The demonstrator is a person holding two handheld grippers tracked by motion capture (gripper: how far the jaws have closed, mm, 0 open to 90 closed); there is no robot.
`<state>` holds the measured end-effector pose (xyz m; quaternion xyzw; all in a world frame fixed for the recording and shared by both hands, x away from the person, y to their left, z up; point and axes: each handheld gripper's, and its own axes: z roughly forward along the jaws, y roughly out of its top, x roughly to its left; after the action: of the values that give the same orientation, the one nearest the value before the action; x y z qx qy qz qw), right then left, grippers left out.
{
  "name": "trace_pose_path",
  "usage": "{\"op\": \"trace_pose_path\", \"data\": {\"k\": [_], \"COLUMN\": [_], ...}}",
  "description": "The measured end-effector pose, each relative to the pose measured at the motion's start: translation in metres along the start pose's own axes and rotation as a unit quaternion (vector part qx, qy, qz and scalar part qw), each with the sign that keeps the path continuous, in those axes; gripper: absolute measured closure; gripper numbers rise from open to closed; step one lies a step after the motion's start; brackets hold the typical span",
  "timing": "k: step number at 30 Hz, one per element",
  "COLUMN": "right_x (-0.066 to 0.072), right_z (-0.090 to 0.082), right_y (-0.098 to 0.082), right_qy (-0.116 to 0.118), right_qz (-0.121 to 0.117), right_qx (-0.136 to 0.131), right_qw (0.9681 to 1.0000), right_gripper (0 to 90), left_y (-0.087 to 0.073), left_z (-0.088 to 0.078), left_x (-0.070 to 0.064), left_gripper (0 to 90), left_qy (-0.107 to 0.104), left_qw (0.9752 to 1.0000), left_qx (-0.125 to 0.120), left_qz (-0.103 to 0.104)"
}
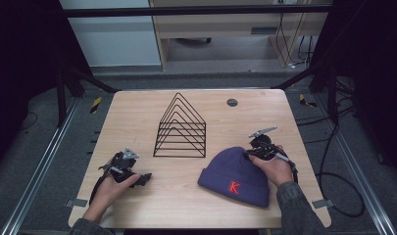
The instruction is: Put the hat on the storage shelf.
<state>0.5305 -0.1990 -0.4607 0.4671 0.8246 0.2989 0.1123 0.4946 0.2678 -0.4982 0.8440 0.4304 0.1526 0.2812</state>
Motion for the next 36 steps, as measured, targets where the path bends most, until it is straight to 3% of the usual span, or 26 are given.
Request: {"op": "trace_pose_path", "data": {"k": [7, 11, 19, 26, 34, 36], "right_x": [0.013, 0.021, 0.042, 0.059, 0.067, 0.066], "right_z": [-0.025, -0.04, -0.07, -0.092, -0.117, -0.125], "right_y": [0.007, 0.011, 0.019, 0.031, 0.046, 0.05], "right_qy": [0.009, 0.018, 0.033, 0.043, 0.042, 0.038], "right_qz": [-0.021, -0.035, -0.07, -0.093, -0.118, -0.12], "right_qx": [-0.033, -0.058, -0.101, -0.119, -0.144, -0.151], "right_qw": [0.9992, 0.9975, 0.9919, 0.9876, 0.9817, 0.9806], "right_gripper": [80.9, 81.0, 81.3, 81.5, 81.6, 81.6], "left_y": [0.001, 0.002, 0.005, 0.005, 0.005, 0.006], "left_z": [-0.001, -0.003, -0.014, -0.019, -0.03, -0.031], "left_x": [0.002, 0.003, 0.008, 0.011, 0.011, 0.011], "left_gripper": [0.5, 3.9, 3.7, 5.3, 6.9, 7.2], "left_qy": [-0.005, -0.012, -0.007, -0.008, -0.008, -0.01], "left_qw": [1.0, 0.9999, 0.9987, 0.9981, 0.9949, 0.9954], "left_qx": [0.006, -0.006, -0.05, -0.057, -0.097, -0.093], "left_qz": [0.006, -0.003, -0.01, -0.019, -0.025, -0.019]}}
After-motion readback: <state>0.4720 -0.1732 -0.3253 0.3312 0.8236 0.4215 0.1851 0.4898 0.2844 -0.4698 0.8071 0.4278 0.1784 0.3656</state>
